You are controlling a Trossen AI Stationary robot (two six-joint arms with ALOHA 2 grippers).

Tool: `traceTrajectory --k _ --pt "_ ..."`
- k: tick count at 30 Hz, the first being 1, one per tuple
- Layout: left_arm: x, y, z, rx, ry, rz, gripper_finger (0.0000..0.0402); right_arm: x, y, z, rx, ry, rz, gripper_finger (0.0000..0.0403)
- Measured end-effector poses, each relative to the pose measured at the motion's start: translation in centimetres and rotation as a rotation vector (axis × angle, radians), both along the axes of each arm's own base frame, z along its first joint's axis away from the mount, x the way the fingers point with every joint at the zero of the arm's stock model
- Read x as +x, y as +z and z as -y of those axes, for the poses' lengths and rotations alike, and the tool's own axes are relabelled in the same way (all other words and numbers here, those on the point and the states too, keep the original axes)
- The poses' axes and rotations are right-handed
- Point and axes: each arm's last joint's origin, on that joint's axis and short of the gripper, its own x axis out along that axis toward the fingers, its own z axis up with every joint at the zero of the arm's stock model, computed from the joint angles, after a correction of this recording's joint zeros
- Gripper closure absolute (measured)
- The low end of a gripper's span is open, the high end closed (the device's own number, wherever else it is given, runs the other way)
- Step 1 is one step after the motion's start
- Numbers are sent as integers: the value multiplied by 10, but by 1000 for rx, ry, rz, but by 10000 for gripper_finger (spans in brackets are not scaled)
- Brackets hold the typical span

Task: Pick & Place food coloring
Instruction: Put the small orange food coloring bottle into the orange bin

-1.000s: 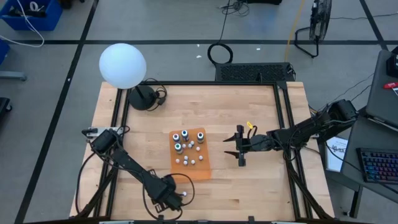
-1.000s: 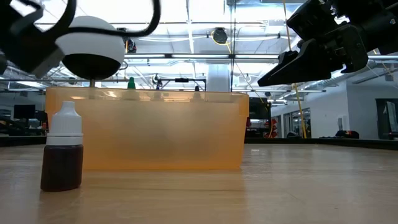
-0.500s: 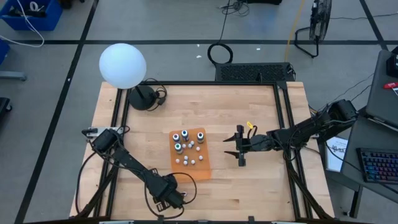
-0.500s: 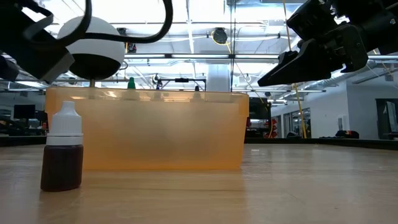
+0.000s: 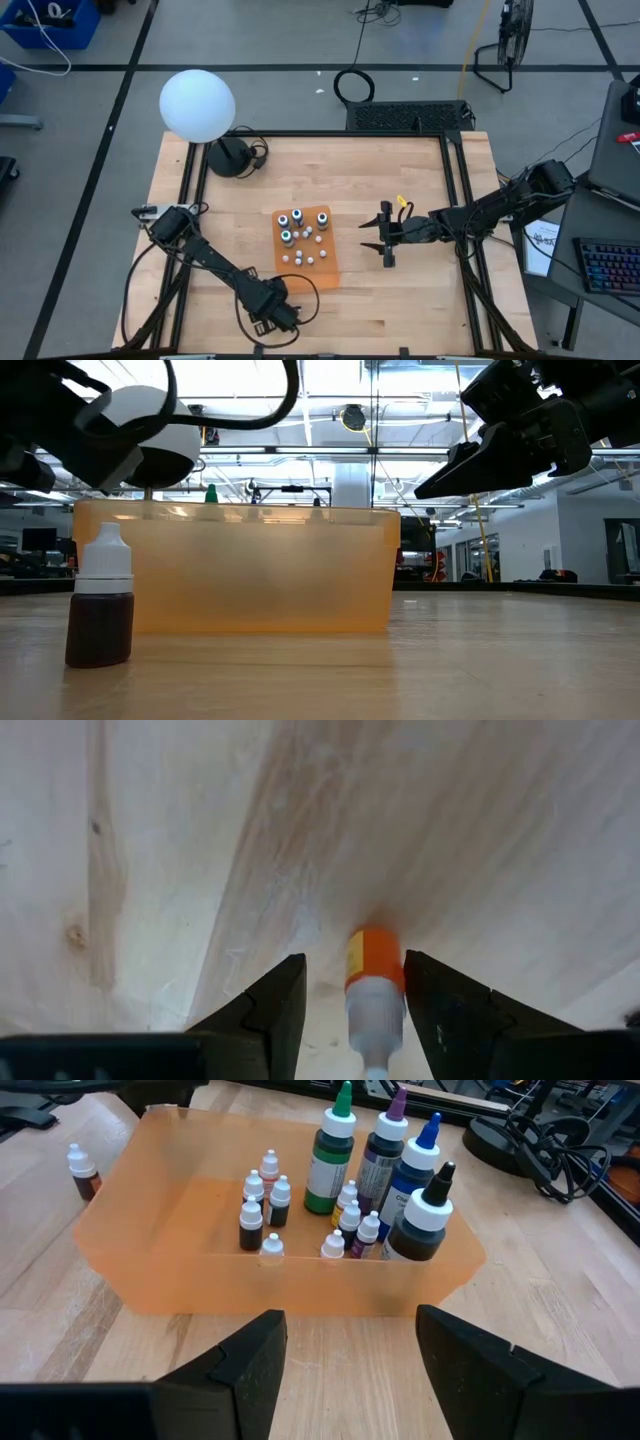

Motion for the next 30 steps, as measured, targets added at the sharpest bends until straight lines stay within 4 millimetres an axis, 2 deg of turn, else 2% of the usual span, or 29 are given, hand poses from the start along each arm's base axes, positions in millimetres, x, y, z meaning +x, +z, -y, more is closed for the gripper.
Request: traceTrajectory --k 6,14,21,30 --pt "-1 1 1 -6 -8 3 229 0 0 0 0 0 0 190" --pt "-1 21 -1 6 42 96 229 0 0 0 5 -3 0 190" --pt "-1 17 7 -45 29 97 229 0 -1 0 3 -2 -7 190" --pt "-1 17 7 -52 32 96 229 0 -1 0 7 -4 -7 190"
